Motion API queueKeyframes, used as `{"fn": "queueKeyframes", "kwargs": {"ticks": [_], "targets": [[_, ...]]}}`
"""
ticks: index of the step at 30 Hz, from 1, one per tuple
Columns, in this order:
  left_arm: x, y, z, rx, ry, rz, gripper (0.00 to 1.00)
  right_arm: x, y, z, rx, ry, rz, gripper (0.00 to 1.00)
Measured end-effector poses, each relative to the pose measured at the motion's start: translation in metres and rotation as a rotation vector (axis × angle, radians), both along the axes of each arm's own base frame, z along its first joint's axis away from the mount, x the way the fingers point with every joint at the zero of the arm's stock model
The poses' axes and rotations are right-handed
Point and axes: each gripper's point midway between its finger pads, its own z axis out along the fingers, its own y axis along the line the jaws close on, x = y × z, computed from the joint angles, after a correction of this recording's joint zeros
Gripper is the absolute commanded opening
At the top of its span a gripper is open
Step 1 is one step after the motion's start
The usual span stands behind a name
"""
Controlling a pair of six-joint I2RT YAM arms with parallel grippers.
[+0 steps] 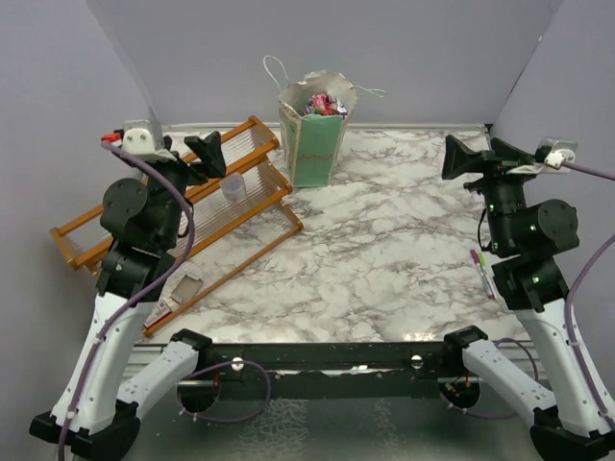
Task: Take the snacks out of the paper bag
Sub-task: Move the paper bag to the center of the board.
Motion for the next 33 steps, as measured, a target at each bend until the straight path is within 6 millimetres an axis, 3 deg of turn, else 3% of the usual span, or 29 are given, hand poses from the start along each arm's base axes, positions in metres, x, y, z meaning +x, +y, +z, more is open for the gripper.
{"fn": "queueKeyframes", "kwargs": {"ticks": [9,16,22,28,33], "targets": [[0.036,-0.042,0.015,0.067,0.002,-0.160,0.99,0.049,-0.027,-0.044,0.036,0.151,-0.103,0.99],[0.039,-0.068,0.010,0.145,-0.020,-0.272,0.99,0.074,-0.025,-0.073,0.071,0.239,-0.058,0.99],[0.037,-0.084,-0.004,0.202,-0.039,-0.335,0.99,0.102,-0.003,-0.105,0.131,0.339,0.064,0.99],[0.032,-0.089,-0.024,0.242,-0.045,-0.361,0.99,0.140,0.034,-0.143,0.253,0.455,0.248,0.99],[0.021,-0.091,-0.020,0.254,-0.087,-0.371,0.99,0.182,0.066,-0.158,0.392,0.504,0.408,0.99]]}}
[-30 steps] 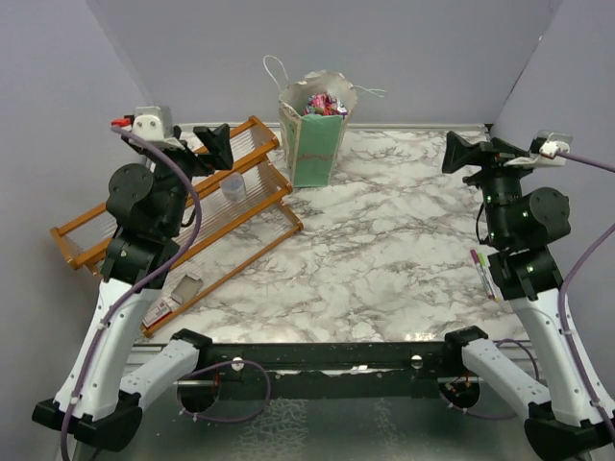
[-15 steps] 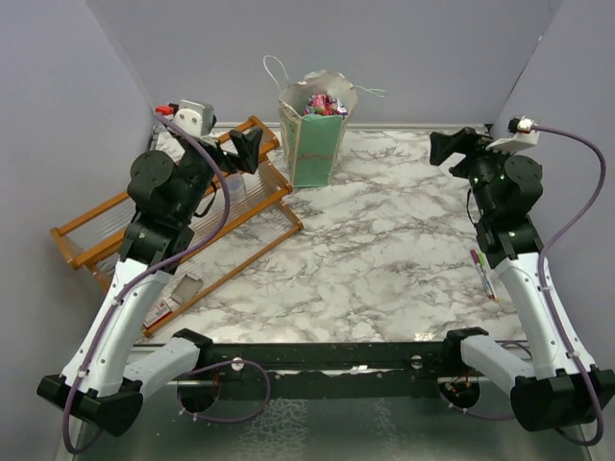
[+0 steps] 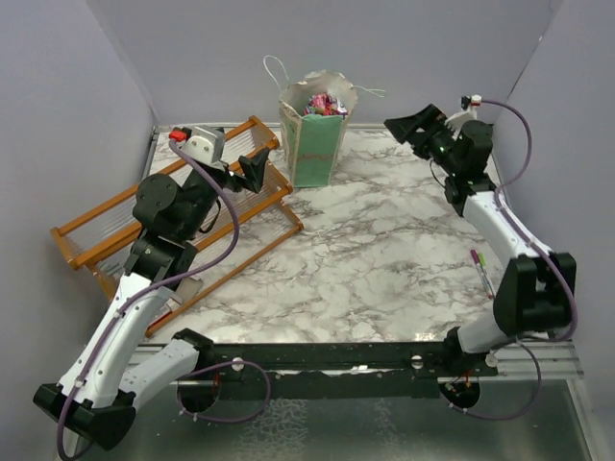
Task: Take the snacks out of the paper bag
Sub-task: Move the paper bag to the center of the board.
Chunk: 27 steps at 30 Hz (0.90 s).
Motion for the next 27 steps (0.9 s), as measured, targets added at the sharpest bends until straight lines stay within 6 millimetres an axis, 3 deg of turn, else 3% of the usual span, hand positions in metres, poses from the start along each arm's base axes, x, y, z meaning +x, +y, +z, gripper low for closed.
{"fn": "queueKeyframes", "kwargs": {"ticks": [8,12,17,27], "targets": [[-0.017,0.001,0.024,-0.022,-0.087,-0.011,0.99,0.086,0.034,-0.011,0.154,-0.028,0.146,0.99],[-0.020,0.002,0.026,-0.027,-0.104,-0.009,0.99,0.115,0.045,-0.022,0.224,-0.036,0.180,0.94],[-0.019,0.002,0.024,-0.026,-0.102,-0.009,0.99,0.137,0.056,-0.036,0.277,-0.020,0.195,0.78],[-0.018,0.001,0.021,-0.025,-0.098,-0.009,0.99,0.154,0.084,-0.003,0.330,-0.111,0.236,0.62]]}}
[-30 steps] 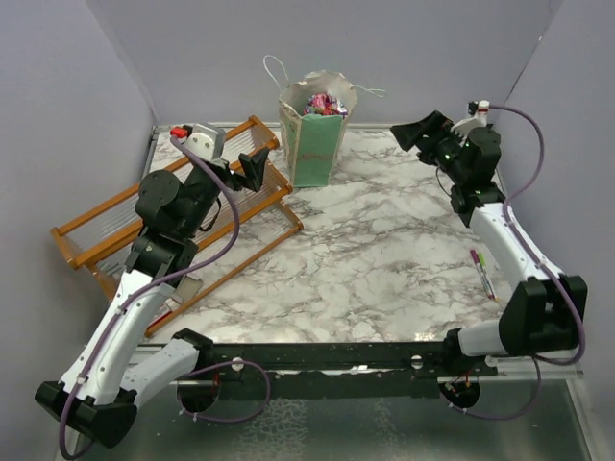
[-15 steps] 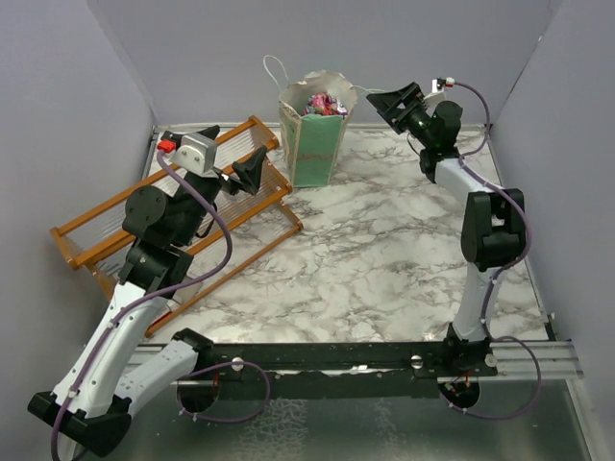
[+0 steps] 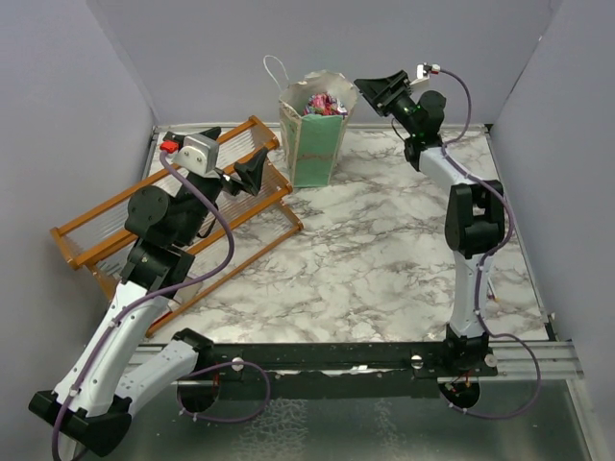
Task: Take the snacks out of the paper bag
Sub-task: Move the paper bag to the center of the board.
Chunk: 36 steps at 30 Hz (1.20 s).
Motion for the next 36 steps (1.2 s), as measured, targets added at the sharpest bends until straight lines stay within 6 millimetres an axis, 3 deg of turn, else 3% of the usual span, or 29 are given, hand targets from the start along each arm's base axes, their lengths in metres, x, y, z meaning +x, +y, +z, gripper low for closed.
{"fn": "queueKeyframes", "kwargs": {"ticks": [4,9,14,18,23,28,36], "targets": [[0.000,0.000,0.000,-0.001,-0.003,0.000,0.99,0.003,0.007,0.009,0.018,-0.017,-0.003,0.57],[0.001,-0.001,-0.001,-0.001,-0.003,0.000,0.99,0.006,0.014,0.015,0.030,-0.030,-0.003,0.38],[0.002,-0.001,-0.001,-0.003,-0.005,0.000,0.99,0.009,0.014,0.010,0.035,-0.020,-0.008,0.15],[0.004,-0.002,-0.007,0.003,0.005,0.000,0.99,0.009,0.014,0.007,0.032,-0.018,-0.010,0.02],[0.007,-0.003,-0.011,0.007,0.014,0.000,0.99,0.000,0.010,-0.012,0.007,0.021,-0.027,0.01],[0.007,-0.003,-0.011,0.005,0.011,0.000,0.99,-0.028,-0.005,-0.018,-0.026,0.057,-0.058,0.01],[0.007,-0.004,-0.011,-0.002,0.007,-0.001,0.99,-0.083,-0.057,-0.013,-0.078,0.086,-0.140,0.01]]}}
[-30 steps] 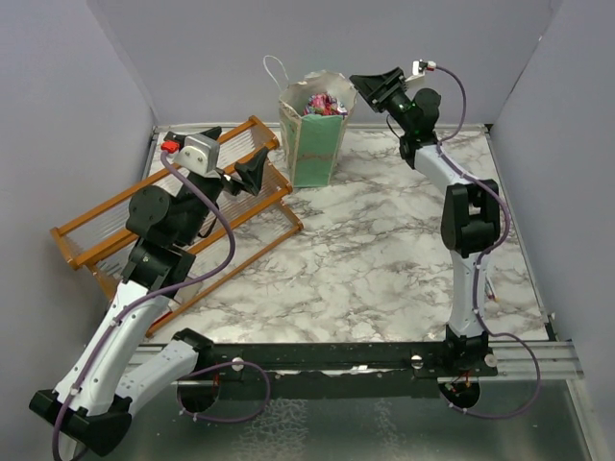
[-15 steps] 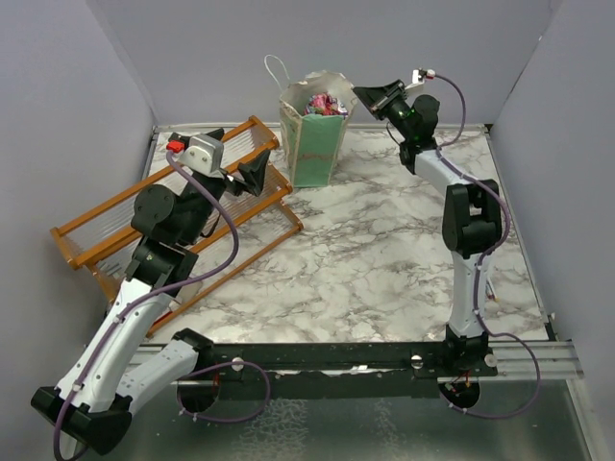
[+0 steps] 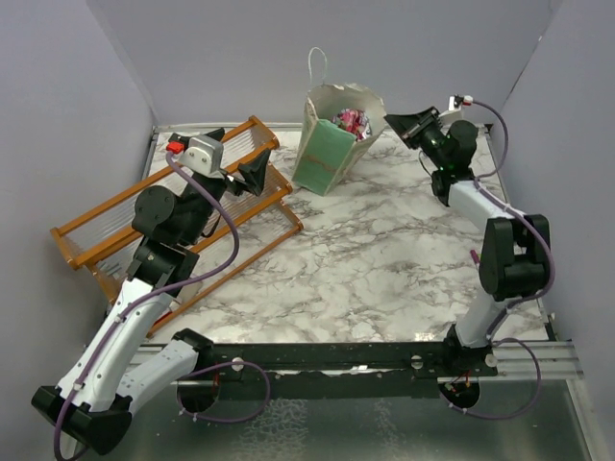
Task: Take the snacks out of the paper bag
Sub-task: Move the paper bag to the center of the board.
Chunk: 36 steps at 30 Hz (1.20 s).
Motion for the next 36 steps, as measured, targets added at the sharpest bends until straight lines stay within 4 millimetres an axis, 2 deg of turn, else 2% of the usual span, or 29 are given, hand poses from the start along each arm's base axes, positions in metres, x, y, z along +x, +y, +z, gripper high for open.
{"fn": "queueKeyframes", "kwargs": {"ticks": [5,10,13,19,22,25,30,36], "targets": [[0.000,0.000,0.000,-0.008,-0.004,-0.002,0.99,-0.037,-0.023,0.003,-0.068,0.020,-0.044,0.01],[0.002,-0.002,-0.001,-0.012,0.003,-0.004,0.99,-0.076,-0.027,0.017,-0.141,-0.002,-0.044,0.01],[0.005,-0.003,-0.004,-0.013,0.012,-0.005,0.99,-0.093,-0.020,0.023,-0.182,-0.016,0.017,0.01],[0.012,-0.007,-0.018,-0.010,0.046,-0.009,0.99,-0.124,0.005,0.011,-0.220,0.022,0.226,0.01],[0.019,-0.011,-0.027,-0.012,0.076,-0.013,0.99,-0.147,0.017,0.011,-0.243,0.030,0.309,0.01],[0.025,-0.016,-0.036,-0.021,0.111,-0.020,0.97,-0.173,0.020,0.015,-0.276,0.020,0.349,0.01],[0.034,-0.031,-0.044,-0.065,0.187,-0.074,0.90,-0.215,0.015,0.022,-0.331,0.006,0.358,0.01],[0.038,-0.069,-0.044,-0.151,0.307,-0.232,0.88,-0.258,0.001,0.032,-0.390,-0.037,0.280,0.01]]}}
